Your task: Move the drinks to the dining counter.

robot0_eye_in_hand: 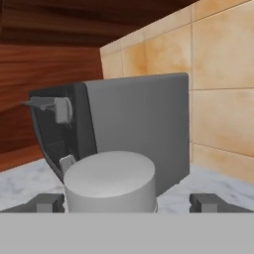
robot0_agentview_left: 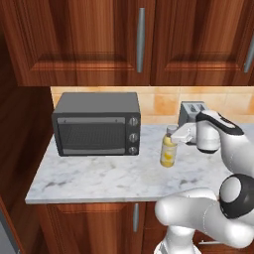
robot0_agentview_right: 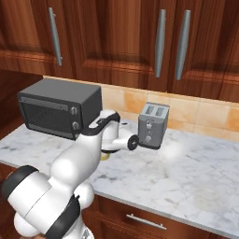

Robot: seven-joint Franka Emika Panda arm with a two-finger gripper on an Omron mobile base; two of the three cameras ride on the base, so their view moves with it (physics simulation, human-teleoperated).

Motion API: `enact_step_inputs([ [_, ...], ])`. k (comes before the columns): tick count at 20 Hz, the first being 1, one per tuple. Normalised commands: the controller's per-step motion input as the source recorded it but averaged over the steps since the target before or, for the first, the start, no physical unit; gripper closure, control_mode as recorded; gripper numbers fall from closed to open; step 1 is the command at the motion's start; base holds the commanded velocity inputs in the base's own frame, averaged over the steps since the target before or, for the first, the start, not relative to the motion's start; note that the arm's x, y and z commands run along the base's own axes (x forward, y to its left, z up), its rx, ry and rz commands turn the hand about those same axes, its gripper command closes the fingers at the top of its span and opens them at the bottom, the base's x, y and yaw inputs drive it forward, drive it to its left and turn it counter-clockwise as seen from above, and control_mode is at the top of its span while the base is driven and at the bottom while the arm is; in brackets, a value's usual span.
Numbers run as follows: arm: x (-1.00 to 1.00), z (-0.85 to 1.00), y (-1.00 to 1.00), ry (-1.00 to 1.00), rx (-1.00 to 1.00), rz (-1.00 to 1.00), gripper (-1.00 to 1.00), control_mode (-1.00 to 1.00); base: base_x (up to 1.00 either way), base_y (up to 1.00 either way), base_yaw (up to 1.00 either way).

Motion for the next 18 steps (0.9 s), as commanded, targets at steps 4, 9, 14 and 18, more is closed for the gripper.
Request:
enact_step_inputs([
  [4, 0.01, -0.07, 0.12, 0.00, 0.00, 0.00, -1.00, -1.00, 0.00, 0.00, 0.00],
  [9, 0.00, -0.07, 0.07, 0.00, 0.00, 0.00, 1.00, -1.00, 0.00, 0.00, 0.00],
  [14, 0.00, 0.00, 0.00, 0.00, 0.00, 0.00, 1.00, -1.00, 0.00, 0.00, 0.00],
  [18, -0.30, 0.21, 0.00, -0.10, 0.00, 0.00, 1.00, -1.00, 0.00, 0.00, 0.00],
])
